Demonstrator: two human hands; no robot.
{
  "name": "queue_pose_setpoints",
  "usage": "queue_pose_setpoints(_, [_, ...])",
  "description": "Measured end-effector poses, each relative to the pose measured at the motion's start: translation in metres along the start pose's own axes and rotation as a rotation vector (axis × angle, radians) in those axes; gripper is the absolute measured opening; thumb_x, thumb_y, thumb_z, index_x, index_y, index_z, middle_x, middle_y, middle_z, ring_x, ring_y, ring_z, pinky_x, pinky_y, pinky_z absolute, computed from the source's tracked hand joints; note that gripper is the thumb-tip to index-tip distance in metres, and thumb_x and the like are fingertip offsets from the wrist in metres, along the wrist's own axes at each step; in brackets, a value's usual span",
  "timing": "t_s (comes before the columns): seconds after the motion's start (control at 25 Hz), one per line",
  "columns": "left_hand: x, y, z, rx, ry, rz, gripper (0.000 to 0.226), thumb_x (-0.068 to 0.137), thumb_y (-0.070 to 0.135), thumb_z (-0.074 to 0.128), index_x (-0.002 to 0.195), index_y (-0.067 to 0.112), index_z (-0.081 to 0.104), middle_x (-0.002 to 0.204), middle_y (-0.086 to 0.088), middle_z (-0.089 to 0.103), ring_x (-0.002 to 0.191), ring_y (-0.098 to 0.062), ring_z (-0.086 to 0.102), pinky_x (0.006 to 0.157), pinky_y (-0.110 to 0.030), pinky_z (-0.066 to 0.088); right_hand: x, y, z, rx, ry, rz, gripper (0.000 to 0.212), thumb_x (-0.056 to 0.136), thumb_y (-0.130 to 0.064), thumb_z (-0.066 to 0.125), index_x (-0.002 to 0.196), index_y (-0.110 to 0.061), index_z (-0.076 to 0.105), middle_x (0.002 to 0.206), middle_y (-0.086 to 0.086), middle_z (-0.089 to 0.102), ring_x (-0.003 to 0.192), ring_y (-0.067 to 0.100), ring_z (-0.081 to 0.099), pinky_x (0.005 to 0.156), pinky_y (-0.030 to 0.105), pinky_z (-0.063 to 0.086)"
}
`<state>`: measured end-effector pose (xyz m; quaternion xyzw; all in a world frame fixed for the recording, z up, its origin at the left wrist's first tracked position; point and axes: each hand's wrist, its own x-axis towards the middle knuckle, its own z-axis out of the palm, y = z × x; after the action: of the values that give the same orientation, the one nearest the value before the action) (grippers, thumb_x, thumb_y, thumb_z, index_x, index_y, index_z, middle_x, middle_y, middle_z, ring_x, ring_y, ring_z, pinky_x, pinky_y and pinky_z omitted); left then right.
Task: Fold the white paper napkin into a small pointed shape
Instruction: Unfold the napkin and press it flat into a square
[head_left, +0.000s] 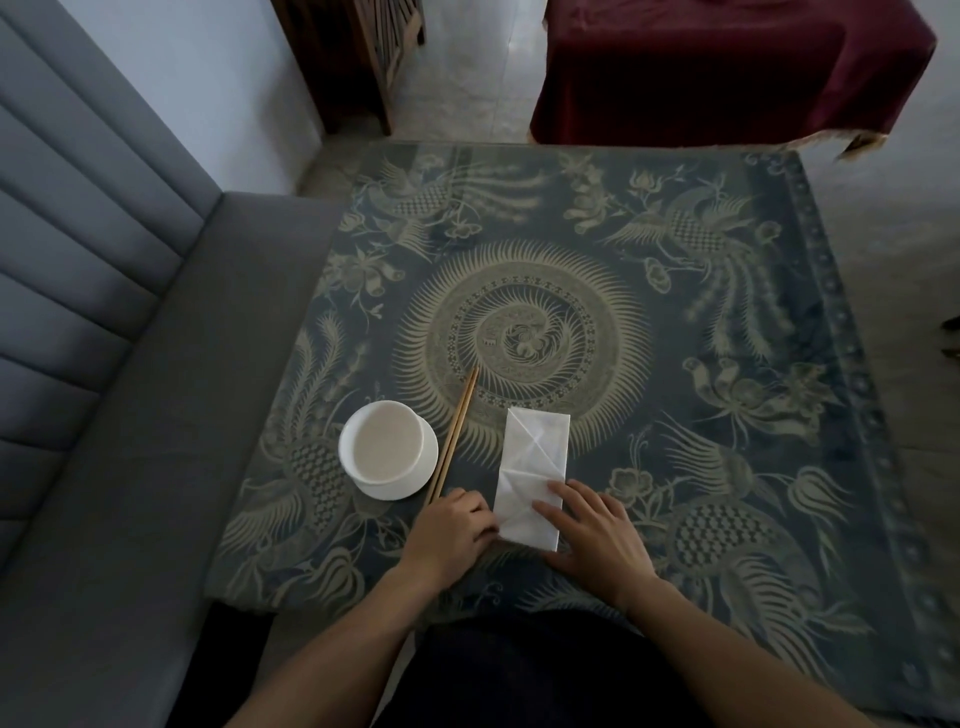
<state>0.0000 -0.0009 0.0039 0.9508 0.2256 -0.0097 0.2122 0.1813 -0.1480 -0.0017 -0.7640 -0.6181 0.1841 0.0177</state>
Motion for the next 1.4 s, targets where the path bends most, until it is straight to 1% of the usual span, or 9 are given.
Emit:
queue_pose_setpoints(0.2, [0.01, 0.01, -0.007, 0.022, -0.01, 0.11, 0.013, 0.094, 0.024, 0.061, 0.095, 0.015, 0.07, 0.099, -0.001, 0.064, 0.079, -0.023, 0.062, 0.06, -0.034, 0.05, 0.003, -0.006, -0.001, 0.048, 0.073, 0.022, 0.067, 0.077, -0.068, 0.063, 0.129, -0.027, 0.06, 0.14, 0.006, 0.054, 0.126, 0.03, 0.049, 0.095, 0.049, 0.046])
queue_pose_setpoints(0.32, [0.02, 0.024, -0.011, 0.1, 0.027, 0.228, 0.008, 0.092, 0.02, 0.066, 0.091, 0.012, 0.069, 0.096, -0.006, 0.067, 0.059, -0.026, 0.064, 0.049, -0.031, 0.048, 0.01, -0.014, -0.003, 0.124, 0.142, 0.04, 0.053, 0.079, -0.061, 0.068, 0.12, -0.028, 0.064, 0.122, 0.002, 0.063, 0.111, 0.027, 0.056, 0.086, 0.045, 0.048])
queue_pose_setpoints(0.44, [0.028, 0.037, -0.014, 0.09, 0.071, 0.279, 0.005, 0.09, 0.015, 0.069, 0.089, 0.009, 0.069, 0.093, -0.008, 0.068, 0.057, -0.026, 0.064, 0.047, -0.029, 0.048, 0.015, -0.017, -0.006, 0.152, 0.104, 0.092, 0.036, 0.082, -0.047, 0.069, 0.111, -0.025, 0.066, 0.105, -0.001, 0.062, 0.096, 0.024, 0.056, 0.077, 0.038, 0.047])
queue_pose_setpoints(0.6, [0.03, 0.044, -0.015, 0.03, 0.138, 0.253, 0.009, 0.089, 0.02, 0.071, 0.094, 0.014, 0.067, 0.091, -0.004, 0.065, 0.064, -0.021, 0.063, 0.049, -0.029, 0.047, 0.013, -0.014, -0.007, 0.216, 0.108, 0.186, 0.015, 0.089, -0.034, 0.065, 0.09, -0.019, 0.066, 0.089, -0.001, 0.063, 0.082, 0.021, 0.06, 0.064, 0.035, 0.048])
queue_pose_setpoints(0.76, [0.022, 0.032, -0.006, -0.026, 0.191, 0.076, 0.016, 0.092, 0.031, 0.058, 0.089, 0.016, 0.057, 0.086, -0.001, 0.059, 0.07, -0.018, 0.056, 0.057, -0.023, 0.035, 0.015, -0.013, -0.009, 0.393, 0.192, 0.442, 0.027, 0.088, -0.029, 0.06, 0.067, -0.014, 0.05, 0.071, 0.001, 0.059, 0.062, 0.025, 0.056, 0.049, 0.035, 0.037])
queue_pose_setpoints(0.92, [0.01, 0.015, 0.008, 0.102, -0.019, 0.175, 0.027, 0.092, 0.033, 0.057, 0.111, 0.016, 0.064, 0.115, -0.003, 0.064, 0.106, -0.023, 0.059, 0.082, -0.036, 0.049, 0.017, -0.005, -0.011, 0.539, 0.211, 0.599, 0.017, 0.085, -0.03, 0.062, 0.077, -0.015, 0.065, 0.074, 0.004, 0.066, 0.068, 0.027, 0.057, 0.053, 0.034, 0.037])
queue_pose_setpoints(1.0, [0.007, 0.013, 0.014, 0.136, -0.067, 0.204, 0.037, 0.092, 0.034, 0.057, 0.125, 0.018, 0.06, 0.13, -0.003, 0.059, 0.121, -0.022, 0.053, 0.096, -0.04, 0.045, 0.016, -0.003, -0.011, 0.624, 0.217, 0.64, 0.012, 0.084, -0.029, 0.065, 0.082, -0.018, 0.07, 0.074, 0.004, 0.068, 0.071, 0.026, 0.059, 0.057, 0.035, 0.04])
queue_pose_setpoints(1.16, [0.007, 0.016, 0.017, 0.18, -0.098, 0.194, 0.039, 0.093, 0.038, 0.05, 0.128, 0.022, 0.054, 0.136, -0.002, 0.052, 0.125, -0.022, 0.048, 0.099, -0.042, 0.041, 0.008, 0.006, -0.009, 0.712, 0.25, 0.74, 0.015, 0.082, -0.028, 0.068, 0.073, -0.015, 0.068, 0.065, 0.003, 0.065, 0.067, 0.023, 0.059, 0.062, 0.037, 0.047])
queue_pose_setpoints(1.4, [0.009, 0.015, 0.016, 0.182, -0.09, 0.196, 0.04, 0.089, 0.037, 0.052, 0.125, 0.021, 0.054, 0.133, -0.003, 0.053, 0.122, -0.024, 0.048, 0.096, -0.043, 0.044, -0.013, 0.036, -0.01, 0.698, 0.264, 0.875, 0.028, 0.081, -0.035, 0.068, 0.061, -0.016, 0.06, 0.059, -0.005, 0.062, 0.06, 0.015, 0.056, 0.053, 0.032, 0.039])
